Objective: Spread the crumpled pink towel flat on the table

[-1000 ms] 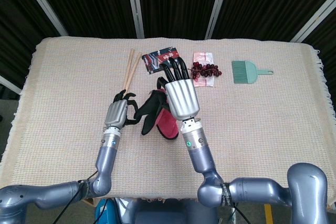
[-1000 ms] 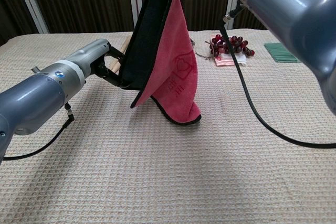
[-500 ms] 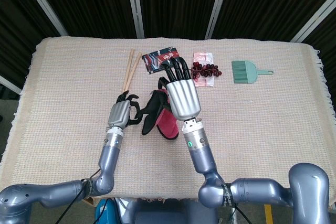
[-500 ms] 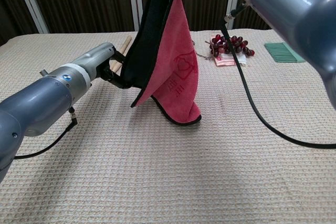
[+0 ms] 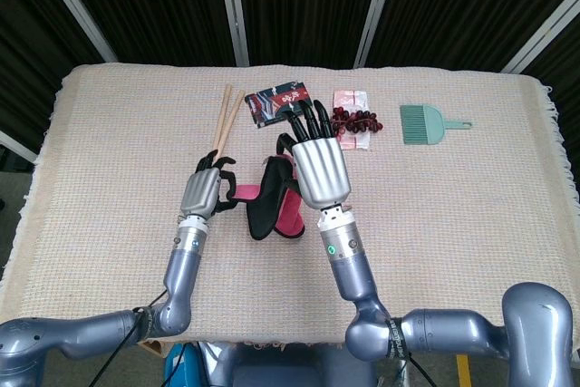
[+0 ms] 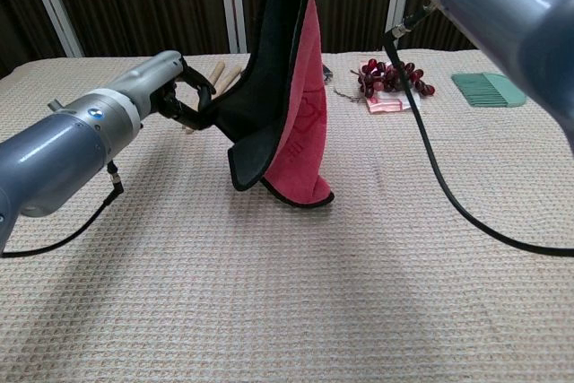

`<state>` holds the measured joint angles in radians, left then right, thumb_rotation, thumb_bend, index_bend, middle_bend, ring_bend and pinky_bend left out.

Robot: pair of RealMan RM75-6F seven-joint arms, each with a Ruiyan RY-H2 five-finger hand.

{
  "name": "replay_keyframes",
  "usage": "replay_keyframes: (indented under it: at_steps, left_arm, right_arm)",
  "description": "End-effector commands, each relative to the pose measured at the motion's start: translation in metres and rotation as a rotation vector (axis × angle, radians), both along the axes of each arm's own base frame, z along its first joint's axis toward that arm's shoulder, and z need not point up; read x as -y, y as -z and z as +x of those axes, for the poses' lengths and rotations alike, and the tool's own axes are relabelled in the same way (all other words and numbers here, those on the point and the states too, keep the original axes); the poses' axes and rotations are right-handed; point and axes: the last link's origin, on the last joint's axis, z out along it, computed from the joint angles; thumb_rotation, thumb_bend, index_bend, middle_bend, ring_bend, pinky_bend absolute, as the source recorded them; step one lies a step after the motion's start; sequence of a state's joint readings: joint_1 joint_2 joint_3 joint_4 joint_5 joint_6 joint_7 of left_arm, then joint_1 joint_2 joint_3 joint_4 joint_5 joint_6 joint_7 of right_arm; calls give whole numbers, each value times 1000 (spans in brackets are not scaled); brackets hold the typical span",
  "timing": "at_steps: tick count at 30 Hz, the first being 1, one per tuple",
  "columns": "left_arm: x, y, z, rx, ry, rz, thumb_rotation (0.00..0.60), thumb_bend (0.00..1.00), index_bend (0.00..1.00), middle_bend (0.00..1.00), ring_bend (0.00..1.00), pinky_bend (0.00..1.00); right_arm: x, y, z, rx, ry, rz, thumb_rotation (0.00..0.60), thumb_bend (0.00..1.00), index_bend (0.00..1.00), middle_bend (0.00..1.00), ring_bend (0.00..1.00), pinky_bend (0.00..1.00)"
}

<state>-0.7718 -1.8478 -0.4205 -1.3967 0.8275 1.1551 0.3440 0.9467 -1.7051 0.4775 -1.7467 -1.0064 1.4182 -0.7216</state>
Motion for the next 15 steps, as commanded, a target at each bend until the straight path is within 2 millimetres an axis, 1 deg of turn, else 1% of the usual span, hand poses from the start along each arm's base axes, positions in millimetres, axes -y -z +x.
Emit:
replay_keyframes:
  at_steps: [1, 4, 9, 15]
  left_arm:
    - [-6, -13, 3, 5, 13, 31, 600, 512, 688, 218, 4, 69]
    - [-13, -26, 8, 3, 30, 60, 600, 508, 687, 217, 4, 69]
    - [-24, -48, 24, 20, 67, 101, 600, 508, 686, 217, 4, 69]
    - [-32, -63, 44, -5, 125, 120, 600, 508, 685, 219, 4, 69]
  right_arm:
    - [0, -2, -3, -2, 5, -3, 600, 526, 613, 235, 85, 0]
    - [1, -3, -7, -3, 11, -4, 600, 526, 613, 235, 85, 0]
    - [2, -7, -14, 4, 24, 1, 600, 526, 613, 235, 85, 0]
    - [6, -13, -30, 8, 48, -9, 600, 527, 613, 235, 85, 0]
